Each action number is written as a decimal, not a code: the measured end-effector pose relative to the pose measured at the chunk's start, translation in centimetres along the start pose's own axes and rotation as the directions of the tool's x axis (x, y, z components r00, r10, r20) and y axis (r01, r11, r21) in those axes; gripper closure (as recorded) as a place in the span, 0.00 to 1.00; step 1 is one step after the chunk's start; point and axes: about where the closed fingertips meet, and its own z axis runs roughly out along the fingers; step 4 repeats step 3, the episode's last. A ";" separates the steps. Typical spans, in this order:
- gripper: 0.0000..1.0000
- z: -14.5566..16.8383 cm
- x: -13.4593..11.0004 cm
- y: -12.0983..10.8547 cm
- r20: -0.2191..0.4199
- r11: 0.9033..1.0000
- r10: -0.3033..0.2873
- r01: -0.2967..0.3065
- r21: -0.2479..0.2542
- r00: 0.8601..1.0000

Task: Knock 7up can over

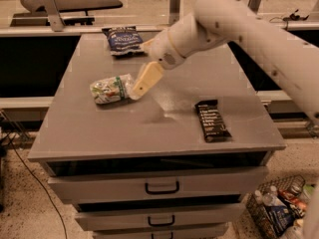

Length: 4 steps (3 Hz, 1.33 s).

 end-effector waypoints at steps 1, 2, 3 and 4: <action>0.00 -4.1 1.4 0.1 0.200 0.999 0.032 -0.040 0.036 0.979; 0.00 -9.9 3.8 -0.4 0.339 0.992 0.017 -0.057 0.108 0.941; 0.00 -11.2 4.6 -0.3 0.351 0.990 0.016 -0.065 0.128 0.936; 0.00 -11.2 4.6 -0.3 0.351 0.990 0.016 -0.065 0.128 0.936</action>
Offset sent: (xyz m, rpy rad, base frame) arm -0.0216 -0.1998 0.0619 0.5314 -0.1864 -0.1380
